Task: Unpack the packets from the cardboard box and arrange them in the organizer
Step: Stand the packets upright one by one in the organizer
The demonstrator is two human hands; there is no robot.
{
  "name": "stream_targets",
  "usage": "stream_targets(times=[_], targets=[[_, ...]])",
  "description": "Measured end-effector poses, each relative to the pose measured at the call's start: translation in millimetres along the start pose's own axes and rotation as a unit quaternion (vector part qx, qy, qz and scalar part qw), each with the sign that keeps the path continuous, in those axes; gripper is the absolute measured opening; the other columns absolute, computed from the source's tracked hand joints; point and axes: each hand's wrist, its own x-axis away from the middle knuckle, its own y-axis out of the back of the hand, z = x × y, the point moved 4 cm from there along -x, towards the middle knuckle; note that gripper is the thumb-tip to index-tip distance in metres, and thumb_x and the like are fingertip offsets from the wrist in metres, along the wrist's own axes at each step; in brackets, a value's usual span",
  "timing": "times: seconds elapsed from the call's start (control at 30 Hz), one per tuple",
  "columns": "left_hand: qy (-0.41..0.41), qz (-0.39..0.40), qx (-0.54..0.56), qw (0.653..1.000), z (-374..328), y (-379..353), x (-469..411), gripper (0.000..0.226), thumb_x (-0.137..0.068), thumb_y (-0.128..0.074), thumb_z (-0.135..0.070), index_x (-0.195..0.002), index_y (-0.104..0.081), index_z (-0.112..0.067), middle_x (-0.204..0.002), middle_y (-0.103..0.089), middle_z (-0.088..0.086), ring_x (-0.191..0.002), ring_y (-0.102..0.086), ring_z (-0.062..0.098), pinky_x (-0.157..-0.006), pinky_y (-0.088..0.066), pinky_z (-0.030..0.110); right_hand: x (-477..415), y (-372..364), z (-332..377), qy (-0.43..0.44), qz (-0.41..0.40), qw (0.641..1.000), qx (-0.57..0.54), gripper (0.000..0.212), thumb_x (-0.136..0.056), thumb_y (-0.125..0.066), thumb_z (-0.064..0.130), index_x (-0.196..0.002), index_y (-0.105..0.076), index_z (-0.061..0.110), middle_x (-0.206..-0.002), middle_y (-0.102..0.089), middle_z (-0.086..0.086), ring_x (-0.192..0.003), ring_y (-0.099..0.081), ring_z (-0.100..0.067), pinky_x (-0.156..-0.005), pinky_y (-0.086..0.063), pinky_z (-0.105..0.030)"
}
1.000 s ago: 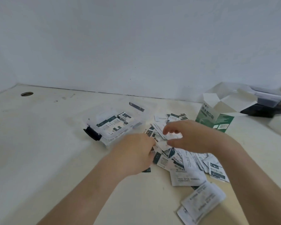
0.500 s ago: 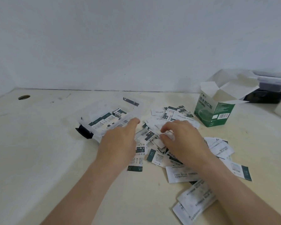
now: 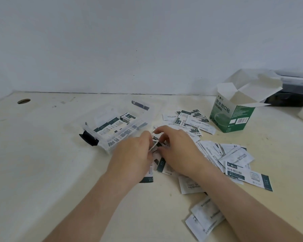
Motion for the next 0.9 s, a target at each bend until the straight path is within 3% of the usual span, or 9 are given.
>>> stream_targets(times=[0.1,0.23,0.37,0.43,0.53,0.67,0.77,0.9], targets=[[-0.002,-0.021,0.011,1.000,-0.5,2.6,-0.3,0.018,-0.089,-0.054,-0.016,-0.104,-0.049,-0.025,-0.093,-0.063,-0.003,-0.086,-0.058,0.022,-0.065,-0.036,0.028,1.1,4.3,1.3,-0.048,-0.014,0.978,-0.205,0.035,-0.088,-0.062,0.012,-0.118,-0.057,0.029,-0.089,-0.067,0.006,-0.078,-0.067,-0.009,-0.073,-0.053,-0.026],[-0.016,-0.062,0.049,0.997,-6.5,6.3,-0.1,0.017,-0.088,-0.052,-0.012,-0.099,-0.047,-0.024,-0.083,-0.066,-0.001,-0.075,-0.060,0.024,-0.059,-0.040,0.032,7.3,6.6,3.6,-0.119,-0.025,0.907,-0.402,0.039,-0.086,-0.071,0.018,-0.120,-0.052,0.023,-0.098,-0.067,-0.008,-0.071,-0.072,-0.015,-0.058,-0.051,-0.018],[0.017,-0.070,0.165,0.984,-1.2,4.3,-0.1,0.024,-0.086,-0.059,-0.010,-0.094,-0.043,-0.026,-0.084,-0.069,-0.004,-0.078,-0.064,0.020,-0.067,-0.050,0.041,8.9,2.6,-3.4,-0.193,0.026,0.811,-0.551,0.039,-0.090,-0.067,0.015,-0.125,-0.049,0.012,-0.090,-0.071,-0.012,-0.074,-0.070,-0.022,-0.066,-0.054,-0.025],[0.027,-0.066,0.228,0.971,-0.2,2.2,0.1,0.029,-0.084,-0.064,-0.009,-0.092,-0.044,-0.028,-0.086,-0.067,-0.008,-0.083,-0.066,0.015,-0.072,-0.052,0.040,9.4,1.4,-6.6,-0.209,0.041,0.782,-0.585,0.038,-0.090,-0.067,0.010,-0.124,-0.049,0.008,-0.089,-0.071,-0.016,-0.073,-0.067,-0.024,-0.065,-0.055,-0.025],[-0.007,-0.067,0.274,0.959,-6.9,2.9,0.2,0.036,-0.079,-0.064,0.000,-0.088,-0.045,-0.030,-0.089,-0.058,-0.012,-0.089,-0.060,0.007,-0.072,-0.053,0.029,9.2,3.7,-7.7,-0.200,0.068,0.799,-0.563,0.034,-0.088,-0.065,0.000,-0.119,-0.053,0.003,-0.084,-0.068,-0.016,-0.068,-0.062,-0.023,-0.062,-0.055,-0.025],[-0.042,0.004,0.329,0.943,-13.8,0.7,2.4,0.051,-0.076,-0.059,0.009,-0.093,-0.042,-0.036,-0.085,-0.059,-0.010,-0.081,-0.061,0.006,-0.072,-0.054,0.025,12.2,6.9,-3.9,-0.175,0.127,0.820,-0.530,0.024,-0.089,-0.065,0.009,-0.112,-0.060,0.005,-0.089,-0.067,-0.014,-0.076,-0.059,-0.028,-0.064,-0.055,-0.029],[-0.041,0.045,0.413,0.909,-12.6,-2.5,2.5,0.056,-0.076,-0.058,0.015,-0.099,-0.044,-0.034,-0.084,-0.063,-0.006,-0.082,-0.069,0.012,-0.078,-0.058,0.032,13.1,10.8,-4.7,-0.132,0.104,0.834,-0.525,0.020,-0.086,-0.071,0.011,-0.105,-0.066,0.006,-0.089,-0.067,-0.018,-0.079,-0.063,-0.029,-0.070,-0.054,-0.033],[-0.045,0.021,0.445,0.894,-10.8,6.4,1.5,0.063,-0.075,-0.058,0.020,-0.106,-0.050,-0.034,-0.086,-0.066,-0.003,-0.087,-0.069,0.010,-0.081,-0.056,0.024,11.3,18.9,-8.2,-0.110,0.059,0.860,-0.495,0.028,-0.080,-0.074,0.000,-0.107,-0.067,0.004,-0.084,-0.065,-0.016,-0.075,-0.064,-0.029,-0.077,-0.054,-0.038]])
